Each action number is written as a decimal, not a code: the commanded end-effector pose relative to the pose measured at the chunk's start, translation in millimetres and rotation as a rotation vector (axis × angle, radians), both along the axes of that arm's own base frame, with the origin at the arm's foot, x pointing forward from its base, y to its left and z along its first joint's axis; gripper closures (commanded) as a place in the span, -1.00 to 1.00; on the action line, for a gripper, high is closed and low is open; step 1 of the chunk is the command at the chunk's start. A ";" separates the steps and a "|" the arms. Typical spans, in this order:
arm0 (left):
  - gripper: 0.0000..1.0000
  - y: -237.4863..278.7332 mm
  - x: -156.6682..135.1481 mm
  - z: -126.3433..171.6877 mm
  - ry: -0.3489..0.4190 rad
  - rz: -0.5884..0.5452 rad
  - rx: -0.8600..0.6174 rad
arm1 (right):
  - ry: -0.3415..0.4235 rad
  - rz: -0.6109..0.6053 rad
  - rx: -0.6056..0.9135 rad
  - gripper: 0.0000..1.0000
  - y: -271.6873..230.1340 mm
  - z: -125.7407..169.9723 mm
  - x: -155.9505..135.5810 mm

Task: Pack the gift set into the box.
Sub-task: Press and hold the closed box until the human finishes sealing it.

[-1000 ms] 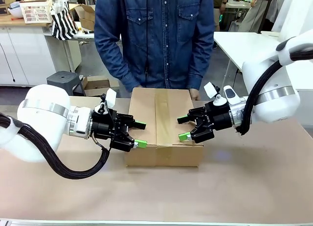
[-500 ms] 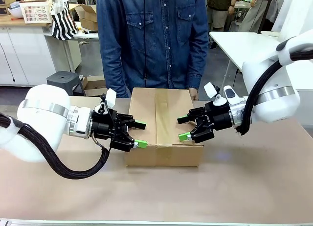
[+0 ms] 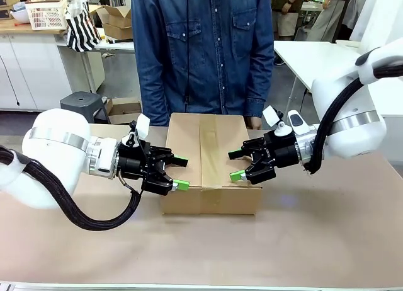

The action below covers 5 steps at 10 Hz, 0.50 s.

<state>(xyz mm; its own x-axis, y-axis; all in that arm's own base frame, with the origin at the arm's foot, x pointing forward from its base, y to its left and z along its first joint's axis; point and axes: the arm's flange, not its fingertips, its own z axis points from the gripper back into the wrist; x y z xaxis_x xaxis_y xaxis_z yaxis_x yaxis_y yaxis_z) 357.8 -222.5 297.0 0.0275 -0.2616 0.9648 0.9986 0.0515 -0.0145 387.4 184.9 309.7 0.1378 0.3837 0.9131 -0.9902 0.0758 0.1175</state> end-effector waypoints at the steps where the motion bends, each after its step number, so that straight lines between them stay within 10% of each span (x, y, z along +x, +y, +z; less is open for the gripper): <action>1: -1.00 0.9 -3.1 -2.4 -0.012 -0.003 0.009 | -0.001 0.000 -0.005 -1.00 -0.3 -1.9 -1.2; 5: -1.00 0.9 -3.1 -2.4 -0.012 -0.003 0.009 | -0.001 0.000 -0.005 -1.00 -0.3 -1.9 -1.2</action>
